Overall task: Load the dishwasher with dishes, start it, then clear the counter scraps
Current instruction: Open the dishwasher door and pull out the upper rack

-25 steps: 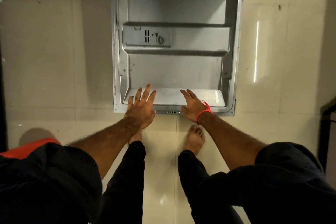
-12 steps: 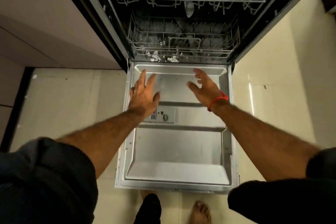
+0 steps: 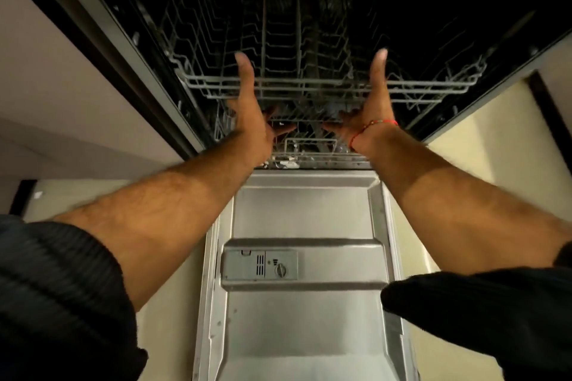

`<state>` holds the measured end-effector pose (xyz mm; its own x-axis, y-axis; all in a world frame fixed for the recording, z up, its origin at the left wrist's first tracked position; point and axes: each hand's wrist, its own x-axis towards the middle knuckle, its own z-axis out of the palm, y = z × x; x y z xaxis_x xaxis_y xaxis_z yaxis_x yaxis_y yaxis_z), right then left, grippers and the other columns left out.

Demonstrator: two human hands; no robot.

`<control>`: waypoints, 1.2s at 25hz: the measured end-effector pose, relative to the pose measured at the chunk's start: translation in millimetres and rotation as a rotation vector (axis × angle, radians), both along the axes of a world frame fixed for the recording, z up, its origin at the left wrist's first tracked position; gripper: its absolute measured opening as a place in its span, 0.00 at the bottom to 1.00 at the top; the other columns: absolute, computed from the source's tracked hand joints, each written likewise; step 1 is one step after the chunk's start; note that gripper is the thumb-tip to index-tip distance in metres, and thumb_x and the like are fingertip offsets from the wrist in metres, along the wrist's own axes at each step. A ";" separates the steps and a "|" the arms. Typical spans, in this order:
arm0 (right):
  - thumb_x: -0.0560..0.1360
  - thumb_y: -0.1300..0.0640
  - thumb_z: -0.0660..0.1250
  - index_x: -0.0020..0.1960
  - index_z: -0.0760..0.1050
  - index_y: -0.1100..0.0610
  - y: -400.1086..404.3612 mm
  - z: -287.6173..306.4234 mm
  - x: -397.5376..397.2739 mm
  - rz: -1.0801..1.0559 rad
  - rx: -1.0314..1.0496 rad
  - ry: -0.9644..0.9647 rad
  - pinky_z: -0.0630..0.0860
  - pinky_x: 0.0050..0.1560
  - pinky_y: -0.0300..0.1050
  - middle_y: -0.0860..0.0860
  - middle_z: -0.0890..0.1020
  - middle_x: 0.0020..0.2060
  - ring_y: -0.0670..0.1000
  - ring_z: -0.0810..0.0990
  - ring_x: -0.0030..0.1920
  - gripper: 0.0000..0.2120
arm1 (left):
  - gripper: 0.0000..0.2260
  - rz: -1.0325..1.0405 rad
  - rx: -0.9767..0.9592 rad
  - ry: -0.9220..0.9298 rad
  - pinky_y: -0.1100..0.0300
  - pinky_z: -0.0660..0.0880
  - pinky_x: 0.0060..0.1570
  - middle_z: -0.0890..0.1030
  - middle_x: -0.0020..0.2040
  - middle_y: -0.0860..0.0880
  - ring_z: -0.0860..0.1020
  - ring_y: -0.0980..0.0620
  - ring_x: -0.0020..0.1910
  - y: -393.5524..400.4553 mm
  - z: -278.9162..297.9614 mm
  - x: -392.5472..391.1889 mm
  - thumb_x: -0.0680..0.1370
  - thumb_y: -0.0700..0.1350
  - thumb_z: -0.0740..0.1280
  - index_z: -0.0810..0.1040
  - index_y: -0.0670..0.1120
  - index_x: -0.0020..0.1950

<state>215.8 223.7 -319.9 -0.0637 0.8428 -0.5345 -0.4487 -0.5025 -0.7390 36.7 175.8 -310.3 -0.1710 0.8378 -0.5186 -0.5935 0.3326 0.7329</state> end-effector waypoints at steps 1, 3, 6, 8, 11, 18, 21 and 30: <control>0.58 0.25 0.71 0.66 0.77 0.51 5.3 2.1 -3.7 -0.032 -0.051 -0.034 0.75 0.56 0.69 0.56 0.83 0.59 0.61 0.83 0.57 0.44 | 0.44 -0.008 -0.008 -0.004 0.35 0.80 0.52 0.75 0.67 0.44 0.79 0.42 0.61 5.8 7.8 1.4 0.67 0.76 0.67 0.63 0.55 0.77; 0.60 0.35 0.74 0.66 0.75 0.53 7.8 2.4 -10.7 -0.103 -0.148 -0.076 0.77 0.48 0.71 0.59 0.82 0.59 0.63 0.84 0.53 0.40 | 0.27 0.001 -0.084 0.074 0.36 0.81 0.51 0.78 0.58 0.43 0.81 0.43 0.55 10.2 12.9 4.0 0.75 0.63 0.69 0.68 0.49 0.66; 0.65 0.43 0.74 0.67 0.71 0.56 -5.6 4.1 -12.3 -0.169 -0.165 -0.008 0.80 0.42 0.70 0.62 0.80 0.57 0.65 0.83 0.51 0.34 | 0.23 -0.001 -0.138 0.082 0.38 0.83 0.45 0.80 0.59 0.40 0.81 0.44 0.54 5.0 3.1 3.9 0.77 0.54 0.69 0.71 0.42 0.66; 0.66 0.48 0.74 0.66 0.71 0.58 -19.8 5.3 -10.0 -0.198 -0.158 0.088 0.80 0.44 0.70 0.65 0.79 0.59 0.66 0.82 0.53 0.32 | 0.22 0.012 -0.088 0.021 0.37 0.82 0.47 0.79 0.62 0.38 0.81 0.43 0.57 -4.0 -0.2 4.6 0.77 0.52 0.68 0.72 0.41 0.66; 0.67 0.55 0.72 0.66 0.72 0.62 -55.4 4.8 -9.4 -0.198 -0.113 0.219 0.79 0.50 0.68 0.67 0.80 0.58 0.67 0.82 0.55 0.29 | 0.14 0.006 -0.026 -0.042 0.34 0.80 0.53 0.81 0.56 0.40 0.82 0.45 0.53 -32.1 -6.4 9.5 0.78 0.48 0.67 0.73 0.42 0.61; 0.73 0.57 0.65 0.55 0.73 0.61 -146.6 9.0 6.9 -0.121 -0.120 0.251 0.78 0.53 0.70 0.64 0.81 0.50 0.64 0.81 0.57 0.12 | 0.28 0.072 -0.039 -0.107 0.43 0.83 0.48 0.81 0.54 0.36 0.83 0.41 0.53 -125.1 -9.2 22.6 0.77 0.44 0.69 0.64 0.37 0.74; 0.72 0.58 0.66 0.54 0.69 0.57 -191.7 4.2 13.1 -0.153 -0.167 0.217 0.78 0.48 0.73 0.63 0.78 0.54 0.65 0.80 0.58 0.12 | 0.27 0.106 -0.049 -0.127 0.42 0.82 0.46 0.82 0.58 0.32 0.84 0.36 0.54 -172.3 -13.4 31.8 0.79 0.43 0.66 0.62 0.40 0.76; 0.71 0.61 0.65 0.52 0.63 0.55 -330.7 4.5 31.1 -0.207 -0.237 0.246 0.79 0.46 0.71 0.62 0.73 0.50 0.68 0.80 0.54 0.13 | 0.13 0.155 -0.095 -0.148 0.37 0.82 0.46 0.80 0.55 0.31 0.84 0.35 0.52 -312.1 -11.3 53.5 0.79 0.39 0.64 0.65 0.48 0.61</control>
